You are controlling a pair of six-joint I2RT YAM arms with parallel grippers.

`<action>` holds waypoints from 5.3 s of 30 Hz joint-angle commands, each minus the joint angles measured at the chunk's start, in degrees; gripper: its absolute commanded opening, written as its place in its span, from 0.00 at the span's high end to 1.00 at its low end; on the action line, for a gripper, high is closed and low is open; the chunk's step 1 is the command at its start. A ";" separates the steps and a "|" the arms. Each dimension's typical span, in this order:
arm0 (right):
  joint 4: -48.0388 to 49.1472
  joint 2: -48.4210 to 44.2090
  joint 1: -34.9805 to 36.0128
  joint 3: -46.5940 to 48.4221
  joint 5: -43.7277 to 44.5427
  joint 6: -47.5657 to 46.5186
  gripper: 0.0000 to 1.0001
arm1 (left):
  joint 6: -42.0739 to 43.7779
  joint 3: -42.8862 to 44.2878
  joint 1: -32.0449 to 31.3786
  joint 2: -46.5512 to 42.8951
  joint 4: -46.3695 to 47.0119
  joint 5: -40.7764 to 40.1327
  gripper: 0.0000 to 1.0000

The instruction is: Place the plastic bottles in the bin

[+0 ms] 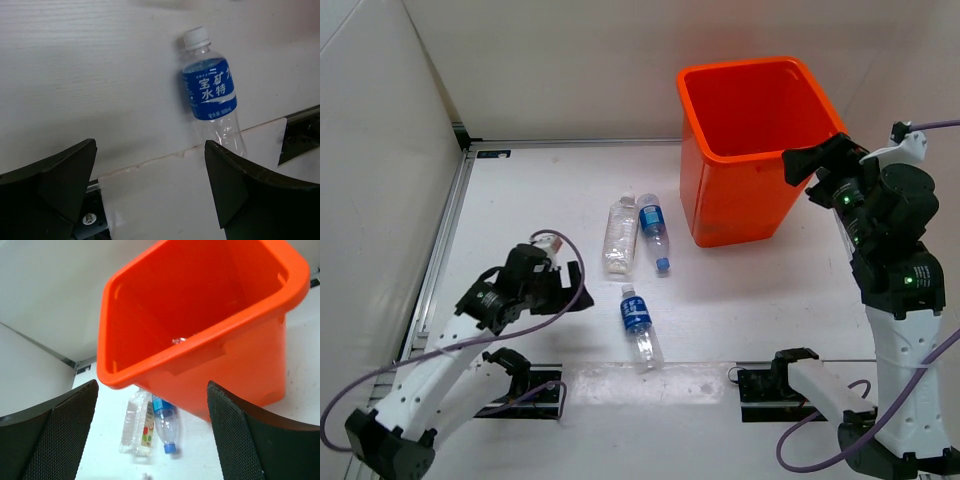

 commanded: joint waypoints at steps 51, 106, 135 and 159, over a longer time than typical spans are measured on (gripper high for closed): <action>6.66 32.84 52.00 -27.60 -14.26 -3.29 0.10 | -1.06 25.45 3.07 4.55 -21.24 -29.94 0.01; 10.18 38.69 -6.35 34.82 -20.95 17.44 0.72 | -1.05 10.60 4.04 -7.94 -15.01 -37.08 0.01; 5.00 7.85 5.86 4.76 -20.95 -4.34 0.10 | -0.01 28.41 3.17 25.58 7.23 -10.91 0.01; 1.21 7.23 16.60 1.51 12.37 -28.87 0.10 | 12.48 57.95 -2.98 76.07 12.25 -9.22 0.01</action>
